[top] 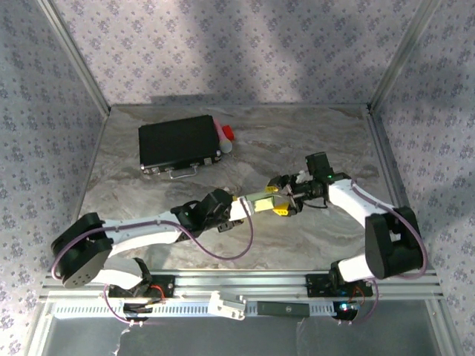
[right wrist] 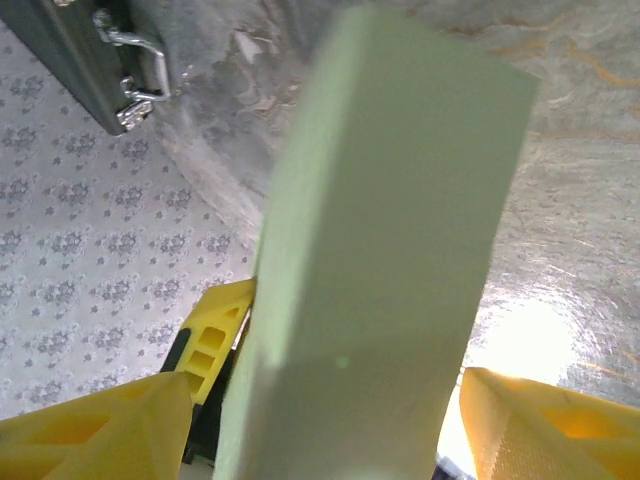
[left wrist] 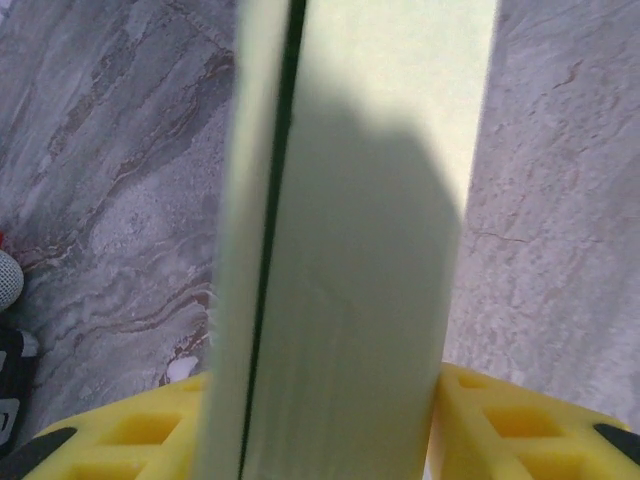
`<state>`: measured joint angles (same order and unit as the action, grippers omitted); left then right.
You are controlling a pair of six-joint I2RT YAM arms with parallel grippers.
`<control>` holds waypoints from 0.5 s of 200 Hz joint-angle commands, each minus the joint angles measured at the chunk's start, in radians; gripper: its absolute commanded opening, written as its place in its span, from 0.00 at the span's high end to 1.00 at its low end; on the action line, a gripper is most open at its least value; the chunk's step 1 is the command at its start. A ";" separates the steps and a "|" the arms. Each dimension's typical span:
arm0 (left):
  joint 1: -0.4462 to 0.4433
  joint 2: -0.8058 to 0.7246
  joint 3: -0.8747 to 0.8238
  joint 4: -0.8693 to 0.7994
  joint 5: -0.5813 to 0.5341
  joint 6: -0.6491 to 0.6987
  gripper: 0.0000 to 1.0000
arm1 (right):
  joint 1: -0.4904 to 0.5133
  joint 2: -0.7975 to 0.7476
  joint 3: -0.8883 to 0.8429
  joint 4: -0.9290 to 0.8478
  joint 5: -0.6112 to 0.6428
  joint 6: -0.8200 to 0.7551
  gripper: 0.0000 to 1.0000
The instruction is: Fold the paper box
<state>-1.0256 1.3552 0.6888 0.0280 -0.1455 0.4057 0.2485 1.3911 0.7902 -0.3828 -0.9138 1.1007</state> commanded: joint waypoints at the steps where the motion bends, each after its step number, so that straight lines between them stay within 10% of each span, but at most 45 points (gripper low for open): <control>1: 0.004 -0.056 0.094 -0.211 0.074 -0.049 0.52 | -0.042 -0.110 0.069 -0.146 0.048 -0.106 0.25; 46: 0.019 -0.097 0.204 -0.533 0.162 -0.129 0.51 | -0.084 -0.292 0.160 -0.264 0.252 -0.340 0.28; 100: 0.110 -0.128 0.184 -0.645 0.247 -0.115 0.51 | 0.270 -0.473 0.027 -0.110 0.819 -0.686 0.50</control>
<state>-0.9463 1.2461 0.8734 -0.5205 0.0452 0.2939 0.3981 0.9611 0.9066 -0.5636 -0.3908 0.6304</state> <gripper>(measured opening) 0.490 0.516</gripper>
